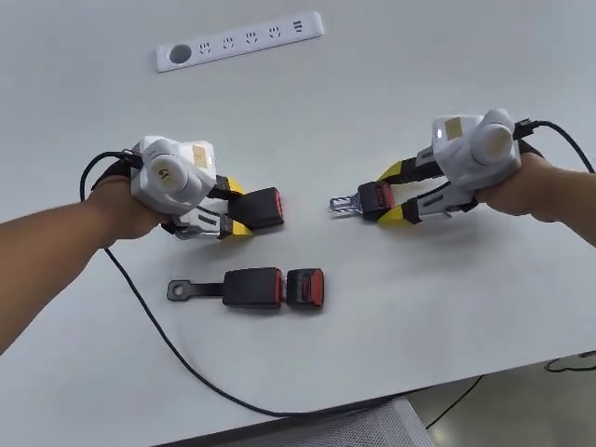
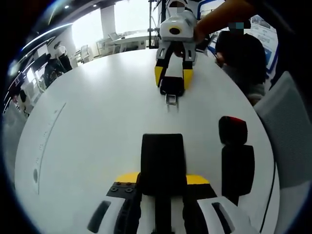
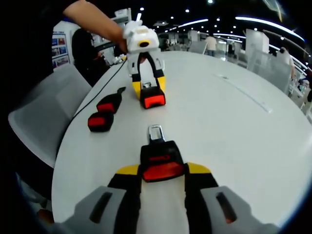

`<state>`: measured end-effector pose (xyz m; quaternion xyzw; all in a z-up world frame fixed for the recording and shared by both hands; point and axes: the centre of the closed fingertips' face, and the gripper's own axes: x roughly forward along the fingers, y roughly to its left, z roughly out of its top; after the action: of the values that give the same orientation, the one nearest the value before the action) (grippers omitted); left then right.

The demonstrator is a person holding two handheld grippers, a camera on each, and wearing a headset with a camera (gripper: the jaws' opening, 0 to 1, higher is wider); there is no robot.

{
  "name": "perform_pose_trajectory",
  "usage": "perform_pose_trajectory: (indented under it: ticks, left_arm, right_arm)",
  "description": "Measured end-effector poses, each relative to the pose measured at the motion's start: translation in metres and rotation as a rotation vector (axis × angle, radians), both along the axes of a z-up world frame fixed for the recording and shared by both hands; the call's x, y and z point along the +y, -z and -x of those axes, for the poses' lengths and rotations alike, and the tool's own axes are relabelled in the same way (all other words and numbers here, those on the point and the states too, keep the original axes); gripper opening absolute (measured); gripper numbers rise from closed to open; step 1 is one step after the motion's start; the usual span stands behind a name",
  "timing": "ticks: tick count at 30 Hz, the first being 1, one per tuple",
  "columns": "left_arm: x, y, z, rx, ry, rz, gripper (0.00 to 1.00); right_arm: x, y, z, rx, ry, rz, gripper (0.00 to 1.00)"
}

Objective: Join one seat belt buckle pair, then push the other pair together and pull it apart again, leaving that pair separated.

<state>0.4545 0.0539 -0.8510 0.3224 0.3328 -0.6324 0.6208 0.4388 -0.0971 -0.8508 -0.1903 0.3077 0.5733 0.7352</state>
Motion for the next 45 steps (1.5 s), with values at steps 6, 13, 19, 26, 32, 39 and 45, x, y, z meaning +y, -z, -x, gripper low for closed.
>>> perform_pose_trajectory:
  ticks: [6,13,19,26,32,39,45]
  left_arm:
    - [0.000,0.000,0.000,-0.003,0.023,-0.008,0.33]
    - [0.000,0.001,0.000,-0.005,0.056,-0.018,0.33]
    - [-0.001,0.001,0.000,-0.005,0.078,-0.027,0.33]
    - [-0.001,0.002,0.001,-0.012,0.105,-0.036,0.33]
    - [-0.001,0.002,0.002,-0.014,0.121,-0.046,0.33]
    - [-0.001,0.002,0.003,-0.022,0.142,-0.079,0.33]
    - [0.000,0.002,0.003,-0.020,0.145,-0.078,0.33]
  right_arm:
    - [0.025,0.000,-0.007,0.011,0.020,-0.012,0.33]
    - [0.050,-0.001,-0.014,0.003,0.034,-0.014,0.33]
    - [0.066,-0.001,-0.019,-0.005,0.028,-0.004,0.33]
    - [0.083,-0.001,-0.016,-0.015,0.010,0.005,0.33]
    - [0.081,-0.001,-0.015,-0.004,0.005,0.024,0.33]
    - [0.085,-0.002,-0.012,0.007,-0.002,0.050,0.33]
    - [0.095,-0.001,-0.009,0.017,0.032,0.051,0.32]
